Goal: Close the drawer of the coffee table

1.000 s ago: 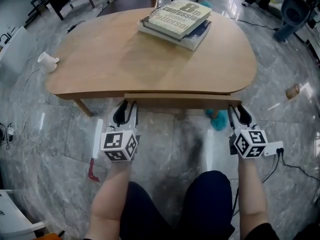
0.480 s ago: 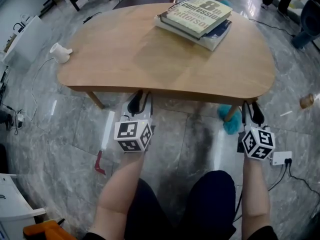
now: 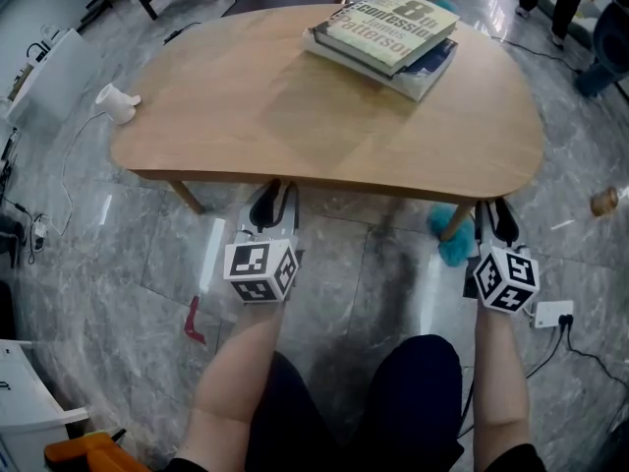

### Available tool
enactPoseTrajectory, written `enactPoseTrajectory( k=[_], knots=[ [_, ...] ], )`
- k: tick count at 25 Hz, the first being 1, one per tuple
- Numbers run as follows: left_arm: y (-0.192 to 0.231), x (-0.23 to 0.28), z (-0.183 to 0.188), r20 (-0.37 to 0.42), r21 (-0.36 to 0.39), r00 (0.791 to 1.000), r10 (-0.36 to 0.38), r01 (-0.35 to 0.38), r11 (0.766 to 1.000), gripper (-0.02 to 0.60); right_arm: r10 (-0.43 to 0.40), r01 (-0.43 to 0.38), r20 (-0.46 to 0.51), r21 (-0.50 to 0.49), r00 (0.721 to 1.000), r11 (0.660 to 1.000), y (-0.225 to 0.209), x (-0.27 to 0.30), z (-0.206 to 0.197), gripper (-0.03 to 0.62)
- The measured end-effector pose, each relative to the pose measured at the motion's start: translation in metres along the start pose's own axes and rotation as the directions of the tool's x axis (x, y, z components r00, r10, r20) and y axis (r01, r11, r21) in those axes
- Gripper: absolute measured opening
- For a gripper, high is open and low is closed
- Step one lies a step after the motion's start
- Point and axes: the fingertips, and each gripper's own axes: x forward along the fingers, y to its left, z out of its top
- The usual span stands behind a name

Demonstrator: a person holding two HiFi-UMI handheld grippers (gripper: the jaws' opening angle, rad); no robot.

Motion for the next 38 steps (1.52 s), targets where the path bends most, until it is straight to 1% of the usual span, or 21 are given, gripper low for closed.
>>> enactPoseTrajectory(
  k=[2, 4, 8, 14, 16, 17, 18, 21, 26, 29, 33, 35, 38],
  knots=[
    [0.000, 0.000, 0.000, 0.003, 0.001, 1.000, -0.001, 0.001, 1.000, 0.101, -0.001, 0.001, 0.005, 0.001, 1.000, 1.000, -0.001, 0.000, 0.000, 0.147],
    [0.002, -0.001, 0.001, 0.006, 0.006, 1.000, -0.002, 0.002, 1.000, 0.085, -0.003, 0.003, 0.008, 0.002, 1.000, 1.000, -0.001, -0.001, 0.000, 0.147],
    [0.006, -0.005, 0.001, 0.016, 0.003, 1.000, -0.002, 0.002, 1.000, 0.005, -0.004, 0.004, -0.001, 0.002, 1.000, 1.000, -0.001, 0.000, -0.001, 0.147],
    [0.003, -0.017, 0.000, 0.023, 0.006, 0.999, -0.029, 0.028, 1.000, 0.005, 0.005, -0.005, -0.005, 0.012, 1.000, 1.000, 0.006, -0.012, -0.002, 0.146],
    [0.004, -0.020, -0.003, 0.021, 0.004, 0.999, -0.033, 0.033, 0.999, 0.005, 0.030, -0.030, 0.002, 0.006, 1.000, 1.000, 0.014, -0.018, -0.001, 0.119],
    [0.005, -0.022, -0.004, 0.020, 0.001, 0.999, -0.035, 0.035, 0.999, 0.005, 0.049, -0.049, 0.006, 0.002, 0.999, 0.999, 0.020, -0.022, -0.001, 0.046],
    [0.006, -0.024, -0.004, 0.020, -0.003, 0.999, -0.038, 0.038, 0.999, 0.005, 0.071, -0.071, 0.007, -0.003, 0.997, 0.998, 0.027, -0.024, 0.000, 0.002],
    [0.005, -0.030, -0.002, 0.027, -0.010, 0.998, -0.059, 0.060, 0.998, 0.005, 0.128, -0.128, 0.004, -0.028, 0.992, 0.991, 0.045, -0.030, 0.003, 0.002],
    [0.003, -0.043, 0.006, 0.031, -0.014, 0.996, -0.080, 0.080, 0.997, 0.005, 0.196, -0.196, 0.000, -0.045, 0.981, 0.980, 0.074, -0.036, 0.018, 0.002],
    [0.005, -0.054, 0.015, 0.005, -0.035, 0.997, -0.075, 0.076, 0.997, 0.005, 0.229, -0.231, -0.029, -0.046, 0.973, 0.972, 0.092, -0.043, 0.030, 0.002],
    [0.005, -0.075, 0.036, -0.078, -0.084, 0.994, -0.071, 0.065, 0.994, 0.005, 0.275, -0.280, -0.119, -0.022, 0.954, 0.960, 0.116, -0.057, 0.055, 0.002],
    [0.002, -0.091, 0.053, -0.126, -0.106, 0.990, -0.070, 0.056, 0.993, 0.005, 0.295, -0.301, -0.169, -0.004, 0.940, 0.954, 0.125, -0.068, 0.074, 0.002],
    [-0.004, -0.118, 0.092, -0.190, -0.122, 0.980, -0.064, 0.041, 0.992, 0.005, 0.320, -0.321, -0.231, 0.034, 0.919, 0.946, 0.137, -0.091, 0.113, 0.002]
  ],
)
